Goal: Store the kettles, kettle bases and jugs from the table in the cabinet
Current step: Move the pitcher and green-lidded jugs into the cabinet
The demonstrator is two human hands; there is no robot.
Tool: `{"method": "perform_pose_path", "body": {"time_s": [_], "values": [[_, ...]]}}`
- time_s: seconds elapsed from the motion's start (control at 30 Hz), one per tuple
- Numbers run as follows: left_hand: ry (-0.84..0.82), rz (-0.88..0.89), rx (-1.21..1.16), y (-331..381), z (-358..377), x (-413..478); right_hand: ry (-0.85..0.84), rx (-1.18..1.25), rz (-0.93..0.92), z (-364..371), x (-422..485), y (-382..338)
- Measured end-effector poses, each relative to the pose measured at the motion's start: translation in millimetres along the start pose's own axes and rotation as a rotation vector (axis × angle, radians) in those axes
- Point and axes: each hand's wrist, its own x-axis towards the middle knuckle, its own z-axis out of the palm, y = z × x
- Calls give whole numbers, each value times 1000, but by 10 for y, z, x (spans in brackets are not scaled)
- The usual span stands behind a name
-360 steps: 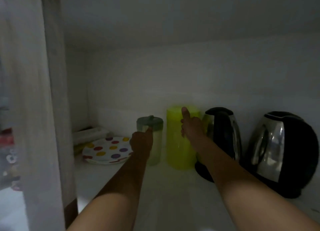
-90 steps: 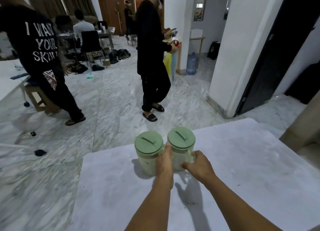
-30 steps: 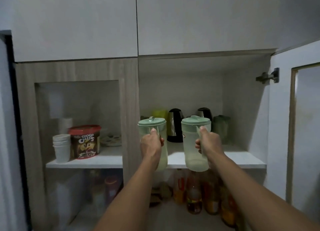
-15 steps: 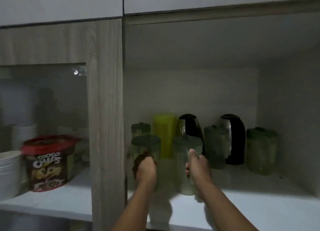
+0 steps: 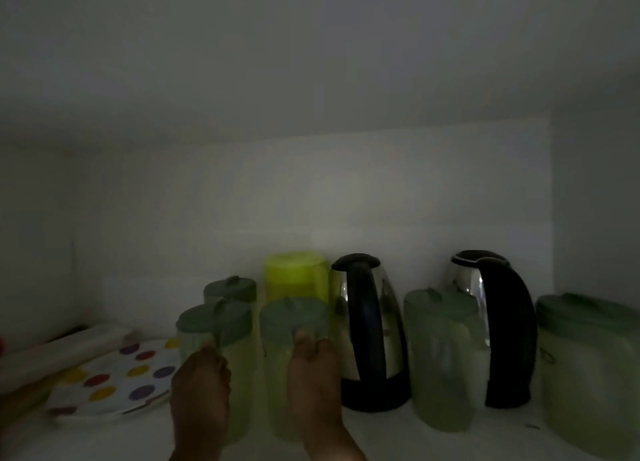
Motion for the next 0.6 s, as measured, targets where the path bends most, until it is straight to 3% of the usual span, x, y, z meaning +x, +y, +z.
{"method": "perform_pose_path", "body": {"time_s": [0.4, 0.6], "values": [[-11, 136, 111, -103, 71, 251, 39, -26, -8, 168, 335, 191], [-82, 35, 90, -21, 71, 248, 60, 1, 7, 177, 258, 130]]}}
